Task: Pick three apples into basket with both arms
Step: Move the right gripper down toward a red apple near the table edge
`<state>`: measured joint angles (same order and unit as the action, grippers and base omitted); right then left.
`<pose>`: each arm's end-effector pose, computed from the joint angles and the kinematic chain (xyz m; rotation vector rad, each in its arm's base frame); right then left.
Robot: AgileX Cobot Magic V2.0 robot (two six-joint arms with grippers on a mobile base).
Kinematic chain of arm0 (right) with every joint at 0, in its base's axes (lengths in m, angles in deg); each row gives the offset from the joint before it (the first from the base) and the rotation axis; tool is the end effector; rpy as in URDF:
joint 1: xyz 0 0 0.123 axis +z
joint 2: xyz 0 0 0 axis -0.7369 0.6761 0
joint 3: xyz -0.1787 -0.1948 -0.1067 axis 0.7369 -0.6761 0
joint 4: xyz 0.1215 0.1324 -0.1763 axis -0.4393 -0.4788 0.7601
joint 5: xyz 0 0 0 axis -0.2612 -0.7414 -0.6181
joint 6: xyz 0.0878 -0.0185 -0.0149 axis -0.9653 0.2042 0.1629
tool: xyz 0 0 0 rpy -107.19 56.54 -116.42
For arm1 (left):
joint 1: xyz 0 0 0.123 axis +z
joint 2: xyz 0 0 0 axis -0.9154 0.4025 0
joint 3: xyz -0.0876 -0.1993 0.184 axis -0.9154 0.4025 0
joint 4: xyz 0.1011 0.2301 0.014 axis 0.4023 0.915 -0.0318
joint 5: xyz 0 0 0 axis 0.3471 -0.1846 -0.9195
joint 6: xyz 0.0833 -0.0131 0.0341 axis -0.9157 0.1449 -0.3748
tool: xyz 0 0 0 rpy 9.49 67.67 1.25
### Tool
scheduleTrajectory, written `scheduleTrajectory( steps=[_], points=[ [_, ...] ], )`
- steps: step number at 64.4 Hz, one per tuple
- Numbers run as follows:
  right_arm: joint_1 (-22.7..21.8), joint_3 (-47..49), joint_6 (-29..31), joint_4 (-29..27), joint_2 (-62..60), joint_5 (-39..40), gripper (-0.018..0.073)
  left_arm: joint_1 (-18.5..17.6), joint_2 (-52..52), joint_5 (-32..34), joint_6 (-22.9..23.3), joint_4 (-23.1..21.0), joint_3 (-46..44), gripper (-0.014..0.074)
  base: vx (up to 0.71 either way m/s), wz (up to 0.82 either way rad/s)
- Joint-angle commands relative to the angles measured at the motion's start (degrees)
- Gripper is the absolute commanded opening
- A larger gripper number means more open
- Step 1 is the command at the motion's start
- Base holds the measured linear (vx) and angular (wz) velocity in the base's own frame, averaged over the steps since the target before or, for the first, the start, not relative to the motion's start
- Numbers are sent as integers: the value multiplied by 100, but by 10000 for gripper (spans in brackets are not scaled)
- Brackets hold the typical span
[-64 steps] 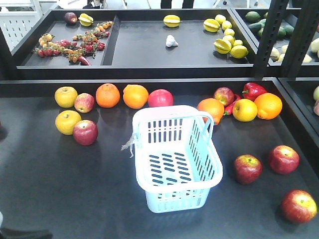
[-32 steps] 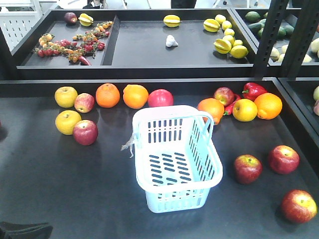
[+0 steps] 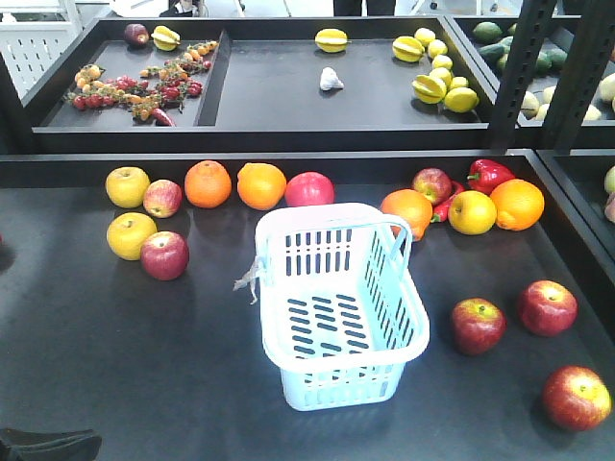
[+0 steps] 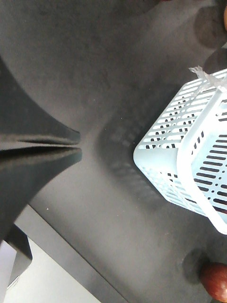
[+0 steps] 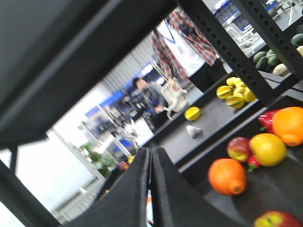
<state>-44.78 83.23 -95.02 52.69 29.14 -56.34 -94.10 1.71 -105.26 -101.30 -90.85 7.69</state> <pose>0.0546 -0.0011 0.2181 0.5181 1.3072 0.6401 0.0883 -0.0663 0.2320 0.6667 2.1480 -0.4679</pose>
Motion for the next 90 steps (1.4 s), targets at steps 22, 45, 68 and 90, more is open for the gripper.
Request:
scheduleTrajectory(
  steps=[22,45,68,90],
  points=[
    [71,4410,1616,1899,1607,-3780,-3,-17,-8,287,36,-149,-114,-8,0,0],
    [71,5926,1957,3465,3773,-5622,443,-17,-8,282,36,-168,-114,-8,0,0],
    [71,6075,1369,3691,5254,-6730,718,-17,-8,282,36,-278,-114,-8,0,0],
    [-519,6892,1723,3146,7369,-7516,694,-17,-8,282,36,-284,-114,-8,0,0]
  ],
)
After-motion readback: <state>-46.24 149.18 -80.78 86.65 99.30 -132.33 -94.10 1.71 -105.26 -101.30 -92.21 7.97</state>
